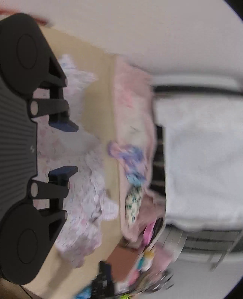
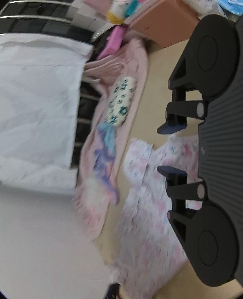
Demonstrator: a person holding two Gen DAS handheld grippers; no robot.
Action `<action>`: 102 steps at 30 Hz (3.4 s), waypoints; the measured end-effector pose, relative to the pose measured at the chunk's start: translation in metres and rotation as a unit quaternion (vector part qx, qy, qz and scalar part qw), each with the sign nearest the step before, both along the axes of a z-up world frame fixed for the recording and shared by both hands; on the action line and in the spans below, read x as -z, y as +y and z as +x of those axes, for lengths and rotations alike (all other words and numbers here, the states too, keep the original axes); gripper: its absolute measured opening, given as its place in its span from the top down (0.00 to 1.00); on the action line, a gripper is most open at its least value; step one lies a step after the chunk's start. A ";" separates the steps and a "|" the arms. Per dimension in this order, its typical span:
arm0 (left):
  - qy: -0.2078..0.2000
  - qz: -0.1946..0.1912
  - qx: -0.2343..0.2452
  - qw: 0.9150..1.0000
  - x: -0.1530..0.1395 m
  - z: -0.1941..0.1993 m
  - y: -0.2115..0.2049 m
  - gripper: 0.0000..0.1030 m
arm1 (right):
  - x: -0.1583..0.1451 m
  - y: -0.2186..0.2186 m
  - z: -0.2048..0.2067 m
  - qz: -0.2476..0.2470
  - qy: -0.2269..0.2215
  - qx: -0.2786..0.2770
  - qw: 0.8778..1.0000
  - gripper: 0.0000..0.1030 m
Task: Fold clothes
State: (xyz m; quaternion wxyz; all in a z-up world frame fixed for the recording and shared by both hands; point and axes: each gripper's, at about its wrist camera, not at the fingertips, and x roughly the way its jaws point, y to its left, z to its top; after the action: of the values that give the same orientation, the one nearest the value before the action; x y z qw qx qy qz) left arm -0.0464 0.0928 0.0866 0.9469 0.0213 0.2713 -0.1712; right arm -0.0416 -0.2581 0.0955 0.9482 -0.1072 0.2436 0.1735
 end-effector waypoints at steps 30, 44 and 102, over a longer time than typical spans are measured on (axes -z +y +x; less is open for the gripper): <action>0.054 0.045 -0.014 0.997 0.082 -0.012 0.006 0.58 | 0.068 0.027 -0.002 -0.003 0.114 -0.023 0.993 0.85; 0.055 0.054 0.049 0.996 0.011 -0.006 -0.008 0.52 | -0.001 -0.008 -0.048 0.078 0.087 -0.019 0.993 0.77; 0.065 0.019 0.140 0.988 0.008 0.118 -0.024 0.99 | 0.029 -0.026 0.166 -0.064 0.136 -0.233 0.961 0.98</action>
State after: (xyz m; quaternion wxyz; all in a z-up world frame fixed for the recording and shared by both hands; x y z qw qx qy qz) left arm 0.0711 0.0689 0.0782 0.8934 0.0663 0.3295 -0.2981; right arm 0.1246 -0.2840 0.0667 0.8309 -0.1964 0.3491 0.3863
